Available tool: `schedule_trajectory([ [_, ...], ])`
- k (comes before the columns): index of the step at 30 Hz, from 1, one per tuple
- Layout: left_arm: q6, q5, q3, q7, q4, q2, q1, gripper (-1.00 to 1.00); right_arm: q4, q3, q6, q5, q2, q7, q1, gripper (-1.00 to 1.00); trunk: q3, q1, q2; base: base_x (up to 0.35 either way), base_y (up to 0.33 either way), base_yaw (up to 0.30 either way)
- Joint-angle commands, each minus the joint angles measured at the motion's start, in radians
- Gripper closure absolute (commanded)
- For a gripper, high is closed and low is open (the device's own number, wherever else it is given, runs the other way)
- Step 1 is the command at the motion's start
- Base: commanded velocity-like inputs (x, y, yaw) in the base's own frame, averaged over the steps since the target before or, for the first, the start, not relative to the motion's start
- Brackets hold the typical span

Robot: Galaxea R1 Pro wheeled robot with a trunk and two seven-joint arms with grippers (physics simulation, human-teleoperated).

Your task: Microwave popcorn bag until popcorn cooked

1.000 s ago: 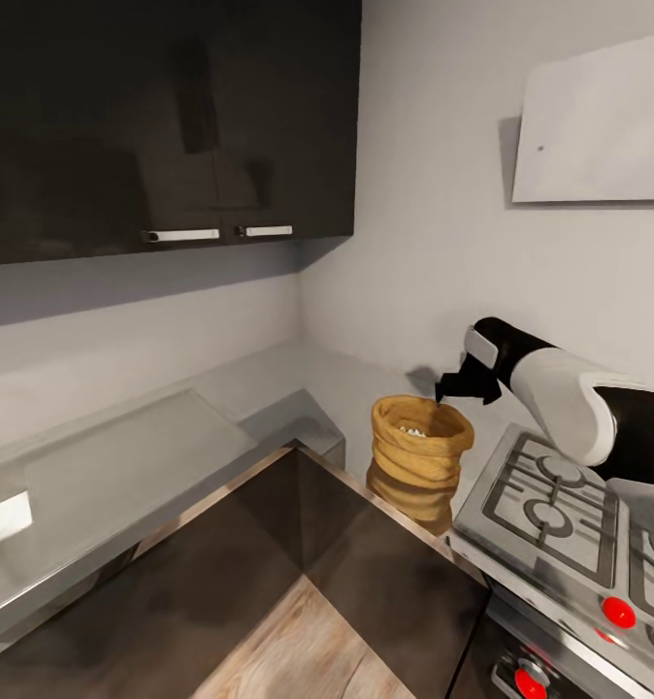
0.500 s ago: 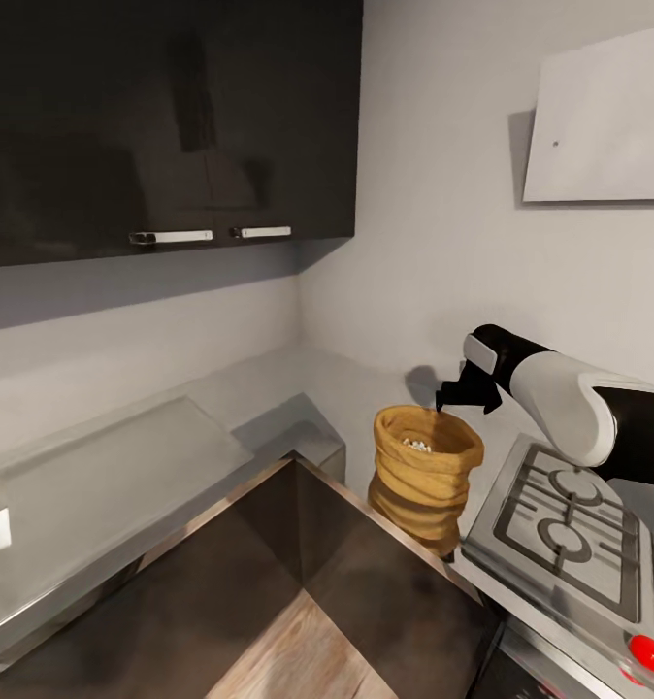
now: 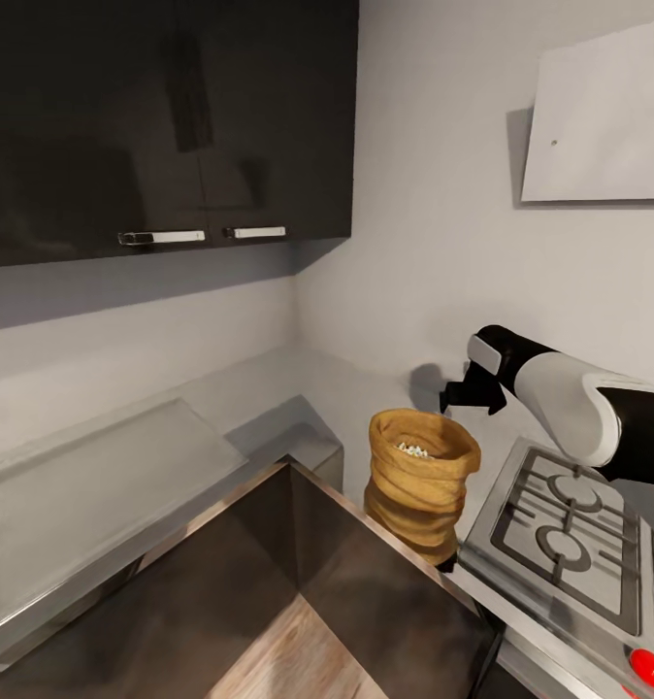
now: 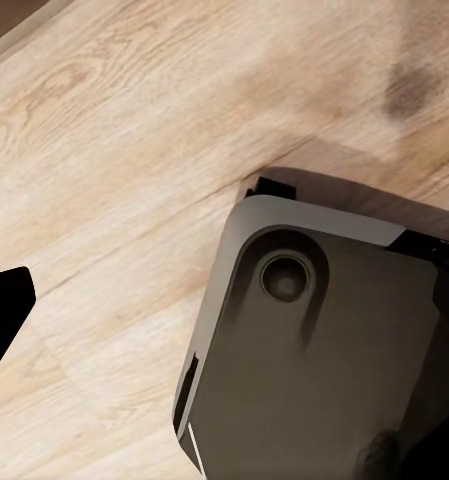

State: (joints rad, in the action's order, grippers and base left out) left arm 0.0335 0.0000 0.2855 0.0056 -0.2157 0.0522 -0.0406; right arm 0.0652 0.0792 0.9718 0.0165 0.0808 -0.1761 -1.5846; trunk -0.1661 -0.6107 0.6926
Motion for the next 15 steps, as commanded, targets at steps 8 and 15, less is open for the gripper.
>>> schedule_trajectory([
  [8,0.003,0.0,0.001,0.001,0.001,0.0,-0.001,-1.0,0.003,0.008,-0.001,0.002,0.008,-0.009,0.021,-1.0,-0.002,0.0,0.001,0.0,0.0,0.0],
  [15,0.003,0.0,0.001,0.001,0.001,0.0,-0.001,-1.0,0.004,0.008,-0.003,0.002,0.024,-0.009,0.05,-1.0,-0.002,0.0,0.001,0.0,0.0,0.0],
])
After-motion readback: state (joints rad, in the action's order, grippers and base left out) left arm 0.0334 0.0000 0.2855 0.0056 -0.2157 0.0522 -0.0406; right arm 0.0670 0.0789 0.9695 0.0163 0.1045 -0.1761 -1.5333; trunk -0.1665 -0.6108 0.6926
